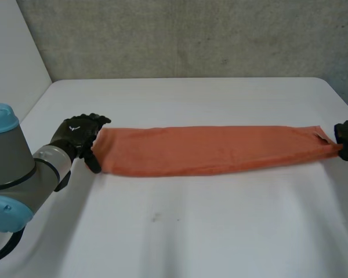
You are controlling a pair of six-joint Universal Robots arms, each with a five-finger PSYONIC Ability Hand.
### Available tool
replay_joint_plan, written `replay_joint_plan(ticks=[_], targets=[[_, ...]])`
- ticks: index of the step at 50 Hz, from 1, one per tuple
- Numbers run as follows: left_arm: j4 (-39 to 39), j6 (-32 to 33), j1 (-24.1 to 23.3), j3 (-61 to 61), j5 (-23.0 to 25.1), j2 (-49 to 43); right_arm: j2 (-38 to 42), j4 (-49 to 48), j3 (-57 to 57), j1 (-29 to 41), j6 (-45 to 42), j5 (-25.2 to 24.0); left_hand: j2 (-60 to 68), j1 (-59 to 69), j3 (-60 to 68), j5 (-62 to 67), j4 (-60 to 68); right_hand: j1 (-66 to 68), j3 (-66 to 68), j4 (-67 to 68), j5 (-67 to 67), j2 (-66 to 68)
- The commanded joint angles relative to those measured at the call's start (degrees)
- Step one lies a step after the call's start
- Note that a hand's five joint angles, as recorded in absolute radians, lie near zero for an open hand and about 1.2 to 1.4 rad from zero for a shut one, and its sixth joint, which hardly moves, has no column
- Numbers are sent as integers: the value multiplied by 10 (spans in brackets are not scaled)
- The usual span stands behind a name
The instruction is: Fold the laundry
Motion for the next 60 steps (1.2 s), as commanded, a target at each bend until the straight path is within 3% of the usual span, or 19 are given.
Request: replay_joint_plan(ticks=[1,6,13,18,21,26,37,43,44,45,46,47,51,53,56,60], targets=[[-1,0,0,-8,0,3,6,10,-52,-71,-1,32,5,-3,3,-17,3,256,124,118,142,124],[0,0,1,-8,0,5,3,22,-91,-96,-19,68,5,-3,3,-17,3,256,124,118,142,124],[0,0,0,-8,0,7,-17,26,-113,-60,-30,68,5,-3,3,-17,3,256,124,118,142,124],[0,0,-1,-9,0,12,-40,23,-152,102,-22,64,5,-3,3,-17,3,256,124,118,142,124],[0,0,0,-9,-1,14,-35,22,-163,140,-22,62,5,-3,3,-17,3,256,124,118,142,124],[0,-1,2,-9,-1,20,18,15,-216,309,-21,14,5,-3,3,-17,3,256,124,118,142,124],[0,-1,1,-9,0,24,153,2,-258,484,-25,-39,5,-3,3,-17,3,256,124,118,142,124],[0,-1,-5,-5,0,24,176,1,-259,510,-26,-38,5,-3,3,-17,3,256,124,118,142,124],[1,-1,-7,-2,0,23,173,1,-258,510,-26,-29,5,-3,3,-17,3,117,-16,-21,2,-16],[4,-2,-10,1,0,23,166,1,-259,510,-25,-21,5,-3,3,-17,3,-169,-302,-307,-284,-302],[4,-2,-10,1,0,23,166,1,-259,510,-25,-21,5,-3,3,-17,3,-172,-305,-310,-287,-305],[11,-2,-15,5,0,21,155,2,-259,509,-20,-12,5,-3,3,-17,3,-407,-539,-545,-522,-540],[33,-4,-40,19,1,14,107,6,-249,505,-12,26,5,-3,3,-17,3,-444,-576,-582,-558,-576],[58,-9,-71,38,1,0,63,12,-217,472,22,81,5,-3,3,-17,3,-444,-576,-582,-558,-576],[70,-12,-86,51,1,-12,17,20,-155,435,73,118,5,-3,3,-17,3,-444,-576,-582,-558,-576],[95,-32,-141,99,2,-62,-28,22,-89,402,115,125,7,-1,5,-15,5,-444,-576,-582,-558,-576]])
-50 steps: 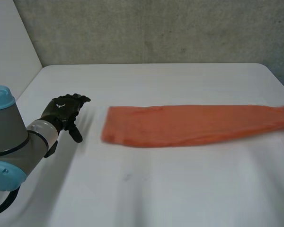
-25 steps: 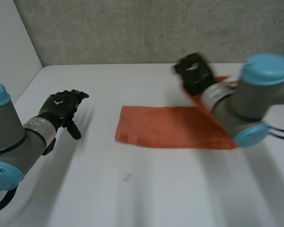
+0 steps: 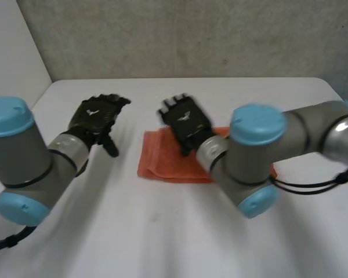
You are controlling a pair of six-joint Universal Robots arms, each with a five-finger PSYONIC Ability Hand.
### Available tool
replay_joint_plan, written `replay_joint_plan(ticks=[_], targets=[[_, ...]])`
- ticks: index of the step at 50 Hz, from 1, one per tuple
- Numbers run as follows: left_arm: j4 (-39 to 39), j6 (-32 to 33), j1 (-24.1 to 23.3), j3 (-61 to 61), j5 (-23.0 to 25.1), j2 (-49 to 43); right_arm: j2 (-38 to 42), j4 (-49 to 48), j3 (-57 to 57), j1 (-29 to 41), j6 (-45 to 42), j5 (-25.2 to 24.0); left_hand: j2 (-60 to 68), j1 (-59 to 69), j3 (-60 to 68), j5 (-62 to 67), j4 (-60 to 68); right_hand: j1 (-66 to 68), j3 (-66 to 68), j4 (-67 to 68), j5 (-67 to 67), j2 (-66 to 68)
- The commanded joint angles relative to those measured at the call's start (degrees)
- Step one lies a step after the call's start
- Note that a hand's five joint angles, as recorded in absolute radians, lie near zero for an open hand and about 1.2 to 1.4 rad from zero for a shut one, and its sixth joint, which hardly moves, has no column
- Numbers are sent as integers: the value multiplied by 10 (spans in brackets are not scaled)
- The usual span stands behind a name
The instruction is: Fold the laundry
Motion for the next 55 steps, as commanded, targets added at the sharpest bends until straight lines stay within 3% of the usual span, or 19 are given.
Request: replay_joint_plan(ticks=[1,13,16,18,19,20,23,29,32,34,37,39,45,46,47,48,49,50,55], targets=[[38,-27,-82,75,2,-76,-102,11,145,-86,95,47,9,1,9,-14,8,-21,-22,-34,-43,-25],[40,-28,-124,119,0,-172,-100,-31,282,-195,86,42,14,6,14,-8,13,31,31,19,10,28],[40,-28,-124,112,-3,-171,-74,-64,293,-215,65,36,13,4,12,-10,11,185,184,172,163,181],[36,-29,-123,109,-4,-167,-55,-85,289,-228,38,28,14,6,14,-8,13,492,492,480,471,488],[33,-30,-117,102,-7,-160,-55,-85,289,-228,38,28,14,6,14,-8,13,494,494,482,473,490],[33,-30,-114,91,-14,-145,-56,-92,287,-233,25,27,13,4,12,-10,11,677,676,665,655,673],[33,-29,-102,60,-39,-107,-62,-109,271,-231,12,19,13,4,12,-10,11,679,678,666,657,675],[35,-29,-77,16,-69,-45,-67,-108,209,-207,-1,20,9,1,9,-14,8,679,678,666,657,675],[37,-31,-59,-8,-83,-8,-63,-94,151,-131,0,17,9,1,9,-14,8,679,678,666,657,675],[37,-31,-41,-24,-92,12,-29,-76,91,-48,-1,-1,8,-1,7,-15,6,679,678,666,657,675],[37,-31,-35,-28,-96,19,-9,-67,64,-13,-1,-17,8,-1,7,-15,6,679,678,666,657,675],[35,-31,-31,-32,-97,23,25,-43,38,41,-1,-71,8,-1,7,-15,6,679,678,666,657,675],[34,-30,-32,-29,-93,20,81,-4,25,85,-2,-99,8,-1,7,-15,6,679,678,666,657,675],[34,-29,-34,-26,-91,16,85,0,17,85,0,-76,8,-1,7,-15,6,551,551,539,529,547],[34,-28,-36,-21,-90,13,76,4,9,83,7,-31,8,-1,7,-15,6,98,98,86,77,94],[34,-28,-36,-21,-90,13,76,4,9,83,7,-31,8,-1,7,-15,6,94,93,82,72,90],[34,-28,-38,-14,-89,8,57,7,3,78,22,21,13,4,12,-10,11,-21,-22,-34,-43,-25],[33,-28,-41,-1,-87,-4,39,0,4,64,51,60,14,6,14,-8,13,-21,-22,-34,-43,-25],[21,-31,-56,46,-78,-46,-30,-1,10,-2,194,64,18,9,17,-5,16,-21,-22,-34,-43,-25]])
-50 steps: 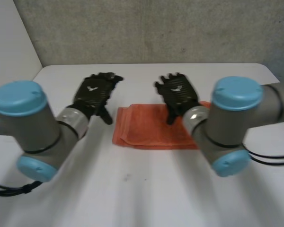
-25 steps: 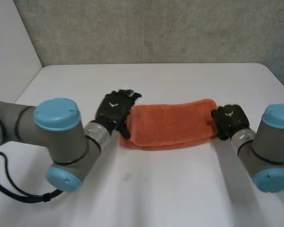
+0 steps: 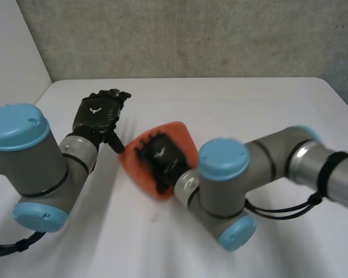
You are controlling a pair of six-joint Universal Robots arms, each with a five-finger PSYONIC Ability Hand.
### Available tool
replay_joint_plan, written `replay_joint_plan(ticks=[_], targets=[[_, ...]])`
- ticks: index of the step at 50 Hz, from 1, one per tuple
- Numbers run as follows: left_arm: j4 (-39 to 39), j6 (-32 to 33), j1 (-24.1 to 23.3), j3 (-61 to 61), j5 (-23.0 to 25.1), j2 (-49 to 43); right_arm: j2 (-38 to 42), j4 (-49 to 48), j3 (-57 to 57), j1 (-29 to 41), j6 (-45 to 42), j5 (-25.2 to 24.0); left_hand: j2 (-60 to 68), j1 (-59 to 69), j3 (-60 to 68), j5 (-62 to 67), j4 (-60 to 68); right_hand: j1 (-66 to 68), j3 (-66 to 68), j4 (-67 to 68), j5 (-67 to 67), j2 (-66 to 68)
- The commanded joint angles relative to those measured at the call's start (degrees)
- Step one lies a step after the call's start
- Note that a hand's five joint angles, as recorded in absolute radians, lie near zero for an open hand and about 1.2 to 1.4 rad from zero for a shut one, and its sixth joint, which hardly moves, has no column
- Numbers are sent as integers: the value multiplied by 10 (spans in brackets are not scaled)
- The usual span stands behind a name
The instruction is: Fold the laundry
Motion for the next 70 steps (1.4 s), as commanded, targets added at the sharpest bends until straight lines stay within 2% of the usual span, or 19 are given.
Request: replay_joint_plan(ticks=[1,3,9,11,21,27,36,38,41,47,50,52,53,54,55,57,59,66,70], targets=[[-12,-2,-19,60,11,-53,-90,-2,3,-80,163,74,18,10,17,-5,16,-46,-112,-112,-125,-101],[-27,-6,-30,88,11,-73,-109,2,13,-91,230,42,19,11,19,-3,18,-46,-112,-112,-125,-101],[-40,-30,-47,109,13,-102,-99,22,12,-109,231,7,21,13,20,-2,20,-46,-112,-112,-125,-101],[-45,-46,-59,114,12,-116,-70,40,-4,-112,227,-6,26,18,25,3,25,-46,-112,-112,-125,-101],[-86,-56,-73,114,4,-140,26,133,-89,-113,226,-10,28,20,27,5,26,-46,-112,-112,-125,-101],[-101,-48,-72,116,-42,-156,69,166,-136,-113,196,-3,24,16,24,2,23,-46,-112,-112,-125,-101],[-108,-16,-67,106,-49,-152,77,200,-183,-116,149,28,21,13,20,-2,20,-46,-112,-112,-125,-101],[-108,20,-66,100,-52,-144,63,199,-186,-116,140,51,18,10,17,-5,16,-46,-112,-112,-125,-101],[-108,44,-67,97,-51,-120,31,199,-182,-115,138,53,14,6,14,-9,13,-46,-112,-112,-125,-101],[-107,49,-68,102,-49,-66,-38,189,-159,-115,150,60,11,3,10,-12,9,-46,-112,-112,-125,-101],[-105,48,-66,106,-48,-16,-86,150,-135,-116,156,81,11,3,10,-12,9,-46,-112,-112,-125,-101],[-104,48,-64,111,-48,6,-139,96,-91,-120,146,133,11,3,10,-12,9,-46,-112,-112,-125,-101],[-103,47,-61,117,-49,26,-140,96,-91,-120,146,133,11,3,10,-12,9,-46,-112,-112,-125,-101],[-104,46,-58,119,-50,42,-168,70,-67,-127,139,160,11,3,10,-12,9,-46,-112,-112,-125,-101],[-104,46,-58,119,-50,42,-168,70,-66,-127,139,161,11,3,10,-12,9,-46,-112,-112,-125,-101],[-108,38,-41,122,-50,70,-217,34,-21,-147,113,197,14,6,14,-9,13,-46,-112,-112,-125,-101],[-112,31,-29,122,-50,88,-238,25,1,-158,98,205,13,5,12,-10,11,-46,-112,-112,-125,-101],[-143,-16,12,118,-46,146,-302,18,78,-177,78,197,11,3,10,-12,9,-46,-112,-112,-125,-101],[-167,-60,31,118,-27,165,-320,23,125,-197,78,148,11,3,10,-12,9,-46,-112,-112,-125,-101]])
